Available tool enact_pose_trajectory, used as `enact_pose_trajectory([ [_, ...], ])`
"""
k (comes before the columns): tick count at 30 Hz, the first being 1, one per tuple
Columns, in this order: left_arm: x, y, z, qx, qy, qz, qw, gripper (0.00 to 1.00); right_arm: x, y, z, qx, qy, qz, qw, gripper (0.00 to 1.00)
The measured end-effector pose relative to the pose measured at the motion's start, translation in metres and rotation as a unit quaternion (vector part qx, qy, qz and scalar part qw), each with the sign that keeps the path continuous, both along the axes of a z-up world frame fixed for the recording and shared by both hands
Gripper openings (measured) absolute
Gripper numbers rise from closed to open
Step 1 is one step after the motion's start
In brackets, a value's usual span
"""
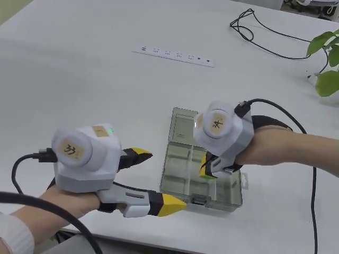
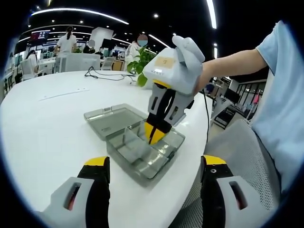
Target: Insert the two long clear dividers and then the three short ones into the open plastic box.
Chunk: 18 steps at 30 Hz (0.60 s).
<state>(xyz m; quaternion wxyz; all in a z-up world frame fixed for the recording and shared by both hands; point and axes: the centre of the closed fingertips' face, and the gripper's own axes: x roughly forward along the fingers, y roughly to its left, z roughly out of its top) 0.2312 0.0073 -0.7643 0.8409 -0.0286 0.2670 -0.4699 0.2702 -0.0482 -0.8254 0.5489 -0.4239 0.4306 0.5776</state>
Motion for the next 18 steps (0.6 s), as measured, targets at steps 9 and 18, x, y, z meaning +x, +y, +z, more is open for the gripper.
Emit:
enact_pose_trajectory([
  [9,0.0,-0.0066,0.0024,-0.002,-0.004,-0.009,0.9999,0.79,0.0002,0.0001,-0.0003,0.008,-0.005,-0.004,1.0,0.0],
  [18,0.0021,-0.0092,0.0084,-0.002,-0.011,-0.016,0.9998,0.79,-0.0004,0.0004,-0.0006,0.017,-0.005,-0.007,0.9998,0.01],
])
